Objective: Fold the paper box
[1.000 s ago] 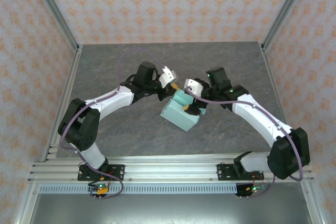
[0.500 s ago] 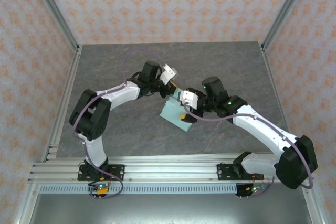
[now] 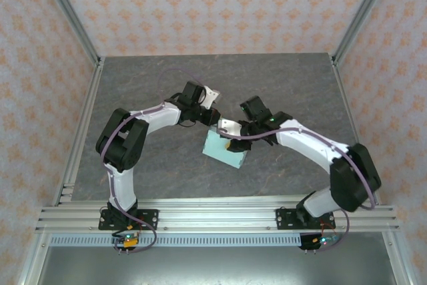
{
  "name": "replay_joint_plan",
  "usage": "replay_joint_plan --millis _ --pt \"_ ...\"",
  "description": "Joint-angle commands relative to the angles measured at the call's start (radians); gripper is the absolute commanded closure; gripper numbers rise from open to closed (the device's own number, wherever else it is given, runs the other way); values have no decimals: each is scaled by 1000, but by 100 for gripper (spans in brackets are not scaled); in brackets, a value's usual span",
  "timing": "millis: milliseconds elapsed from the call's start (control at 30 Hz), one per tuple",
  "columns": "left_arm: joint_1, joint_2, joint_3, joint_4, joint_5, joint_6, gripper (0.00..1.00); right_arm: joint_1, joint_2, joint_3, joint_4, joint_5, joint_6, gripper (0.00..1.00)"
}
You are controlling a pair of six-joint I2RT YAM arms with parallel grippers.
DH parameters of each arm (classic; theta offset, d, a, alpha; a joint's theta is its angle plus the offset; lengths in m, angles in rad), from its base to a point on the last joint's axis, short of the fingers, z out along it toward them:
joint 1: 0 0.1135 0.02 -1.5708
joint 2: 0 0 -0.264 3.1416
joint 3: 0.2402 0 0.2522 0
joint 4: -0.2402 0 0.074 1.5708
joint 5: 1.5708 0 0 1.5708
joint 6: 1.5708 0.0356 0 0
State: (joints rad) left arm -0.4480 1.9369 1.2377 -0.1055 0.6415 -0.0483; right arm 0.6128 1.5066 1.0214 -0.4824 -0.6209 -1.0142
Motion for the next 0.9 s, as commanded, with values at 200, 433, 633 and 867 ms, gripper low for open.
replay_joint_plan --millis 200,433,633,867 --pt "35 40 28 -49 -16 -21 91 -22 216 148 -99 201 46 69" --pt "42 69 34 -39 8 -40 91 -76 334 162 -114 165 79 68" --pt "43 49 8 6 23 -51 91 -96 266 155 -85 92 123 62" --pt "40 -21 -23 63 50 -42 91 -139 79 131 17 36 174 25"
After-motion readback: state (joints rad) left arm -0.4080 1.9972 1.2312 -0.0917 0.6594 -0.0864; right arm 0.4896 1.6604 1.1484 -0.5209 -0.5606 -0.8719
